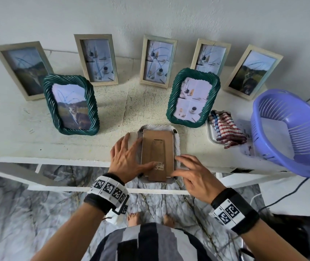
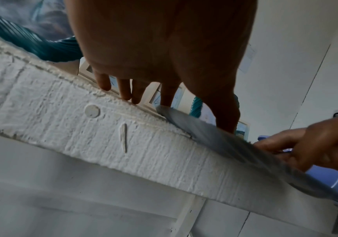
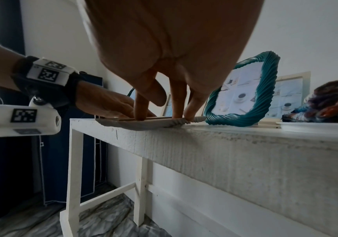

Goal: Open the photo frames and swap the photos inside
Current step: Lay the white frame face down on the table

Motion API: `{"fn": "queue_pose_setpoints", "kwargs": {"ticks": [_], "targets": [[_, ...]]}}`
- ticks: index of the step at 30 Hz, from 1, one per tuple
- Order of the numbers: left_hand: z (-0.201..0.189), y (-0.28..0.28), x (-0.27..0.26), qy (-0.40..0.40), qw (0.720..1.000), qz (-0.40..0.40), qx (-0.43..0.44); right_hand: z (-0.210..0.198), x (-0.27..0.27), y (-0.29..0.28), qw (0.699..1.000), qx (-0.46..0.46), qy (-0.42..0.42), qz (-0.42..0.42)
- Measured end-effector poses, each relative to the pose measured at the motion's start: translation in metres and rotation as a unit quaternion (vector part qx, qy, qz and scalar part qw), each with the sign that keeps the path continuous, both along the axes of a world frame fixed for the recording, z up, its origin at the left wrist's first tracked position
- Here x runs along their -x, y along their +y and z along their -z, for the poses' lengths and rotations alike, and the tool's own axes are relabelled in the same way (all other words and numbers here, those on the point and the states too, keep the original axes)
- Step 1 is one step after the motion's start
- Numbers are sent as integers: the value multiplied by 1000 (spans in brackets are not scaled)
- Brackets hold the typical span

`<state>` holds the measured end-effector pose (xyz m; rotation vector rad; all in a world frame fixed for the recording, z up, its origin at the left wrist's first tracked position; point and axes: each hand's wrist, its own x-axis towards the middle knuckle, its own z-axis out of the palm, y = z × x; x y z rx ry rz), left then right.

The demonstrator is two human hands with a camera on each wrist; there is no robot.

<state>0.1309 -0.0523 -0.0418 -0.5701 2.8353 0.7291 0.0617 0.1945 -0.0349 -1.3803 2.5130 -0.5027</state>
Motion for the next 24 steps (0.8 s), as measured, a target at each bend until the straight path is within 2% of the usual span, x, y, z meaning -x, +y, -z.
{"fn": "queue_pose_setpoints", "kwargs": {"ticks": [6, 14, 16, 19, 22, 24], "targets": [[4, 0, -1, 11, 1000, -3, 4, -10, 5, -12, 999, -50, 7, -10], [5, -1, -1, 20, 1000, 2, 9, -14, 6, -16, 1000, -12, -18, 21], [3, -1, -1, 20, 1000, 12, 9, -14, 5, -22, 999, -28, -25, 32], [5, -4, -5, 57, 998, 4, -21, -13, 1, -29, 997, -58, 14, 54], [8, -11, -17, 115, 992, -23, -42, -11, -1, -32, 995, -49, 40, 81], [2, -14, -25, 107, 992, -22, -66, -9, -2, -33, 994, -37, 47, 93]]}}
